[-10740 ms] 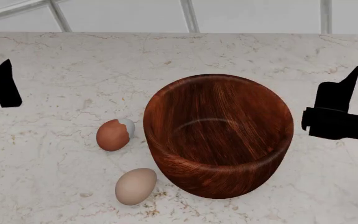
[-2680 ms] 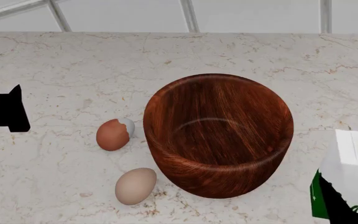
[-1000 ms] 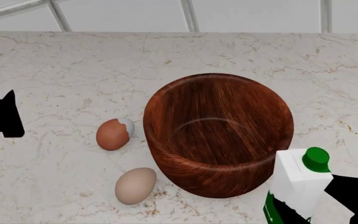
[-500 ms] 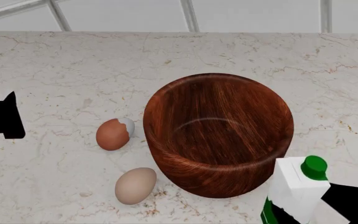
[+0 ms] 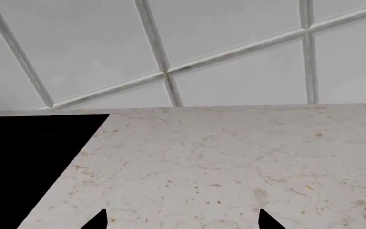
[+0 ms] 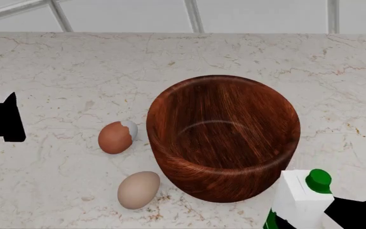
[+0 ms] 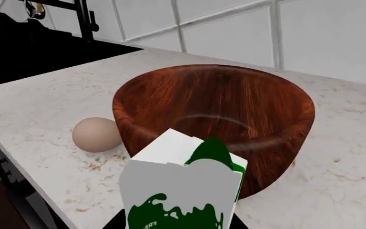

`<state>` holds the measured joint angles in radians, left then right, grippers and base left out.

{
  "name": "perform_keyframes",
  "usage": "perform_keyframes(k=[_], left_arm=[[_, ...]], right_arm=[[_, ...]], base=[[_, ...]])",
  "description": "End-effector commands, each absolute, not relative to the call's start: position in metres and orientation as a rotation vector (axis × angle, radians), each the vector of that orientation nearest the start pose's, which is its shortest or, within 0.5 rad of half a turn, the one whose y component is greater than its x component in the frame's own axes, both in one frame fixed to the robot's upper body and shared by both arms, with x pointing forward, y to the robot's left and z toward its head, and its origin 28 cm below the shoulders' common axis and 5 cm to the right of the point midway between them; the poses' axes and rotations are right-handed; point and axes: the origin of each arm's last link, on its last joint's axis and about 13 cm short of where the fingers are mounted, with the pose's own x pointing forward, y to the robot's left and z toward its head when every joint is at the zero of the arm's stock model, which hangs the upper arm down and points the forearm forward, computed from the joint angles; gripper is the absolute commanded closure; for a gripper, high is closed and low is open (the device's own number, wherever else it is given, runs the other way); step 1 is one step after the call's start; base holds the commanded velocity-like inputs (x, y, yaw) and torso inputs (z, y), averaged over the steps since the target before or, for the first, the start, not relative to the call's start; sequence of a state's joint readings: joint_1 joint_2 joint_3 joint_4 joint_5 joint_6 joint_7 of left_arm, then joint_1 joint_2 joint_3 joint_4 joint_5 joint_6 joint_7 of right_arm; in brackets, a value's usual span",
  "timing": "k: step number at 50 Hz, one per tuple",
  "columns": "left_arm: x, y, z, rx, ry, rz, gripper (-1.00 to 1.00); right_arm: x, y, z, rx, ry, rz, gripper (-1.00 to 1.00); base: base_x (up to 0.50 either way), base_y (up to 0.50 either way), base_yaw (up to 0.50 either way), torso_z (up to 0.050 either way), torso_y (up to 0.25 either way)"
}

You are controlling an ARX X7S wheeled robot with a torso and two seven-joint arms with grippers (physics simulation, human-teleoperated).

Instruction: Place the eggs and milk next to the bowl.

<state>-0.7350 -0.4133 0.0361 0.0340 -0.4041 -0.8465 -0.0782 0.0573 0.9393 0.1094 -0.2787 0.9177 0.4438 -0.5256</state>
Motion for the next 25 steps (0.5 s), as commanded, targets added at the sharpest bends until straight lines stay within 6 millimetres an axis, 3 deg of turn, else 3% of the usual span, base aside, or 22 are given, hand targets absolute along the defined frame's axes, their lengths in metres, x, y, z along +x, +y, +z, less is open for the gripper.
perform_keyframes(k=[1, 25], left_arm=[[0.32, 0.297, 0.184, 0.065, 0.079, 0.063, -1.0], [0.32, 0.299, 0.18, 0.071, 0.089, 0.069, -1.0]], right_arm=[[0.214, -0.264, 0.146, -0.052, 0.138, 0.678, 1.0], [0.227, -0.263, 0.135, -0.035, 0.143, 0.681, 1.0]], base=[[0.0, 0.0, 0.0, 0.0, 0.0], [0.0, 0.0, 0.0, 0.0, 0.0]])
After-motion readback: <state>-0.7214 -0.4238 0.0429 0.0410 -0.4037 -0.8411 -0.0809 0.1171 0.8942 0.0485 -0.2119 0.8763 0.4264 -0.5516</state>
